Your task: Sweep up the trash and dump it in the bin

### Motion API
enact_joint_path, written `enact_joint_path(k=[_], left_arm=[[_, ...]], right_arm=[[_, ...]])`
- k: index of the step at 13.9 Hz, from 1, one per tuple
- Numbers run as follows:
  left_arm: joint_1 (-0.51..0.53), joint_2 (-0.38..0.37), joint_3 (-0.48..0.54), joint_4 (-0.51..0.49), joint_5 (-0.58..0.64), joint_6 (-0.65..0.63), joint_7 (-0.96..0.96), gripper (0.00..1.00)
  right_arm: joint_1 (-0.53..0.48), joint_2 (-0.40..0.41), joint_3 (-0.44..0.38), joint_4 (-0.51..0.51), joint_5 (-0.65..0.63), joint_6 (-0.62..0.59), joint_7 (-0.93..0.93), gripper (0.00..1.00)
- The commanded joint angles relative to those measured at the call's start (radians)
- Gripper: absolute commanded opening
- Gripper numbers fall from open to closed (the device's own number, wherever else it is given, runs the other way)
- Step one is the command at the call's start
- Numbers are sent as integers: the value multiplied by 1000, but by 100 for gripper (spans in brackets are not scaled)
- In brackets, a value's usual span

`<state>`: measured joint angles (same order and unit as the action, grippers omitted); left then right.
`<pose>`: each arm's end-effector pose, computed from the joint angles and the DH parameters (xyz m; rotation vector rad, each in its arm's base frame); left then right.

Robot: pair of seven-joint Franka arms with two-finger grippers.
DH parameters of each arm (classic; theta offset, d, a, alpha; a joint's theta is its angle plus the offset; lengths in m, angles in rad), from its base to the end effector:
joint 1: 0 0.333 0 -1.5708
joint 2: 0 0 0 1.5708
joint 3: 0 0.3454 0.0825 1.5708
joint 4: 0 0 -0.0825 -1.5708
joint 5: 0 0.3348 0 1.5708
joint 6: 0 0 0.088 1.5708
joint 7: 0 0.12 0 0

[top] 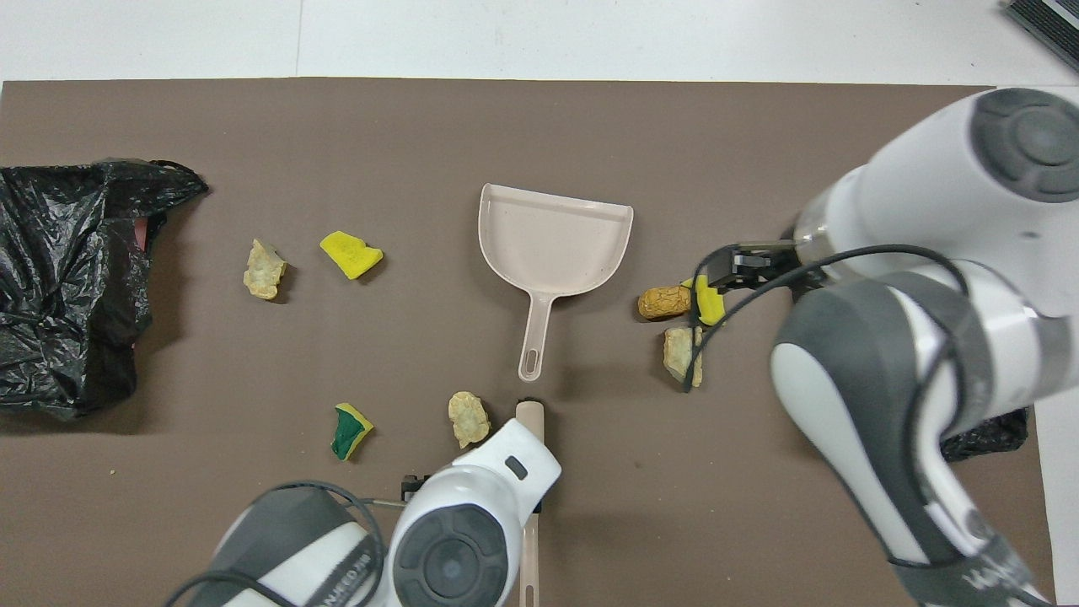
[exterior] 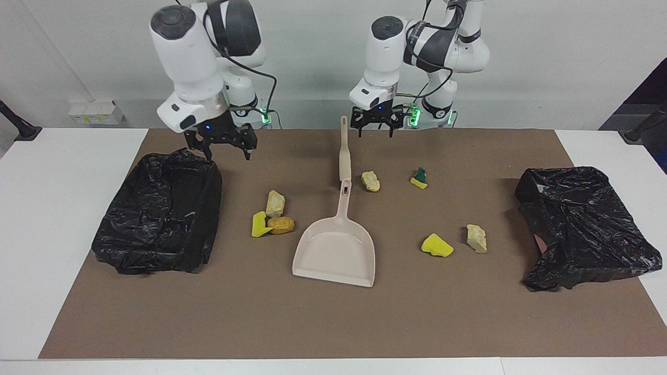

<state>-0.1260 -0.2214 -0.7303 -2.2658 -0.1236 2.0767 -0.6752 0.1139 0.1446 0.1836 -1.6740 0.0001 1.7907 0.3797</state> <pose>0.2722 -0.3473 0.4654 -3.0958 0.1645 -0.0216 0.5376 0.1581 0.5396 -3.1220 0.1308 0.0513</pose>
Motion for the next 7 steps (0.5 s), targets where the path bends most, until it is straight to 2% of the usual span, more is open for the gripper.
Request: enact_joint_path(k=[1,6,7], left_arm=[[-1,-1,-82,-102,-16,115,-59,100],[-6,88,-190,-132,-45,194,-146,100],[-6,105,-190,-130,-63,195,-136,93]], right_arm=[[18,107,51,52,1,61,143,100],[26,210,183,68,0,153,301,100],[26,240,204,82,-2,176,335,100]])
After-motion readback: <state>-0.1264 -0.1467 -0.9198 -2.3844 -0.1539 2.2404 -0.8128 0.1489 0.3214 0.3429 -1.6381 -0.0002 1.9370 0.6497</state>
